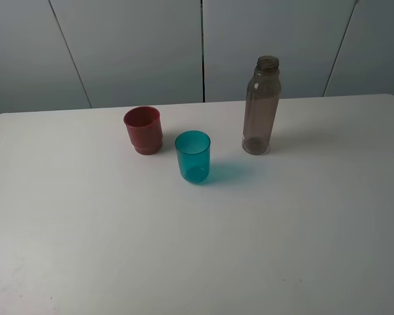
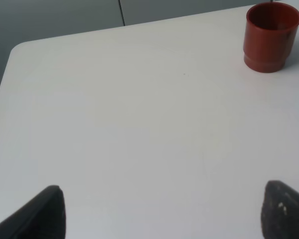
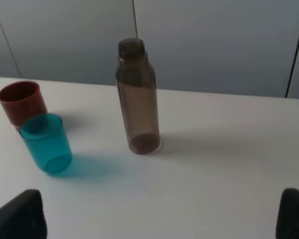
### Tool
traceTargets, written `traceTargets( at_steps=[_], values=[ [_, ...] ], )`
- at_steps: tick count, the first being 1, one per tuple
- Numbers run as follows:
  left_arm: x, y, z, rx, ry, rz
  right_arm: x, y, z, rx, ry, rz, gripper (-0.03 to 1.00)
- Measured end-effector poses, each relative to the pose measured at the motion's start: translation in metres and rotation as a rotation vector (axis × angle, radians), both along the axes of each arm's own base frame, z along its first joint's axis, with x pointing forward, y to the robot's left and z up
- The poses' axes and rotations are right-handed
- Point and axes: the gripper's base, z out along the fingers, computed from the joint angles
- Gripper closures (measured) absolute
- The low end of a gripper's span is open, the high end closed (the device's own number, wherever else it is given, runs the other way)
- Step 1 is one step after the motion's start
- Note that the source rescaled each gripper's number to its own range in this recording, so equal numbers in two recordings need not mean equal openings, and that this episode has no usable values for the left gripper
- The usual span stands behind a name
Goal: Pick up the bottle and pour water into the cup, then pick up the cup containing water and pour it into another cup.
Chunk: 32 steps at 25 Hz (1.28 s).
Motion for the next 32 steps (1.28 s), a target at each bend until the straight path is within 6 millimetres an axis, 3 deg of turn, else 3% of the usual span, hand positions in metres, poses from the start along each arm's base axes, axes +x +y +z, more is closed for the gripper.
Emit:
traceTargets(
  at_steps=[5, 11, 19, 32],
  values=[
    [0.0, 0.0, 0.0, 0.0, 0.0, 0.0, 0.0025, 0.0013, -0.014, -0.026, 0.08, 0.005, -0.03],
    [0.0, 0.0, 0.0, 0.0, 0.0, 0.0, 0.002, 0.0016, -0.0142, -0.017, 0.08, -0.01, -0.03],
    [0.0, 0.0, 0.0, 0.0, 0.0, 0.0, 0.0007, 0.0049, -0.0142, -0.004, 0.081, -0.204, -0.03],
    [0.0, 0.0, 0.0, 0.0, 0.0, 0.0, 0.0006, 0.0063, -0.0142, -0.003, 0.081, -0.207, -0.03]
  ],
)
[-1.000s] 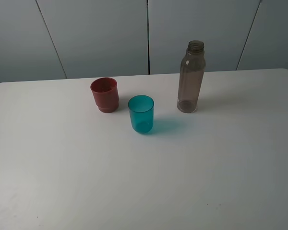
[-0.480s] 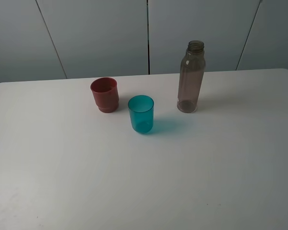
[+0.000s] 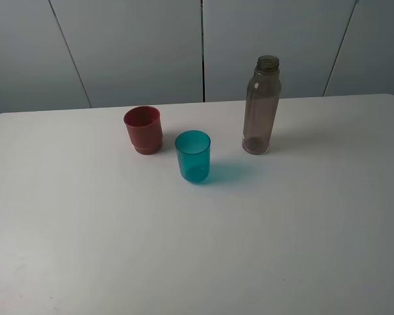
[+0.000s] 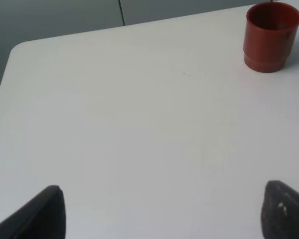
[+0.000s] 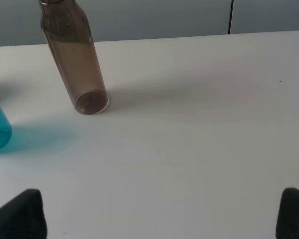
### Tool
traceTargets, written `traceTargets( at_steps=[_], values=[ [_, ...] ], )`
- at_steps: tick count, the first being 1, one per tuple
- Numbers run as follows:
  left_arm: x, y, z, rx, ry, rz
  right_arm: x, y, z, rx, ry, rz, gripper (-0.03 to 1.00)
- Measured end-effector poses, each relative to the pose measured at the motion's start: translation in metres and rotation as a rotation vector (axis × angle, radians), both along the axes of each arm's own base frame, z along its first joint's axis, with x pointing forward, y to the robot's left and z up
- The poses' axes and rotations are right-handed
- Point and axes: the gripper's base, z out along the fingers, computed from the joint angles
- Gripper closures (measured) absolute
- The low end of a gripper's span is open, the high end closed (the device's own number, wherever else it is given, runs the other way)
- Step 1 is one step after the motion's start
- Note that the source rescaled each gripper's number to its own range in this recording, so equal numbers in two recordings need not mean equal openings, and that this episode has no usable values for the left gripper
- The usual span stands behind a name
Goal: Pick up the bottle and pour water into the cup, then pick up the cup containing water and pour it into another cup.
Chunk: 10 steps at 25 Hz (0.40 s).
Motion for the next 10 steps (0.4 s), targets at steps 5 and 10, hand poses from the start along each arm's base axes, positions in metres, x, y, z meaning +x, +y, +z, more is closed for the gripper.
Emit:
traceTargets(
  at_steps=[5, 10],
  values=[
    [0.0, 0.0, 0.0, 0.0, 0.0, 0.0, 0.0, 0.0, 0.0, 0.0, 0.0, 0.0, -0.03],
    [0.0, 0.0, 0.0, 0.0, 0.0, 0.0, 0.0, 0.0, 0.0, -0.001, 0.0, 0.001, -0.03]
  ],
)
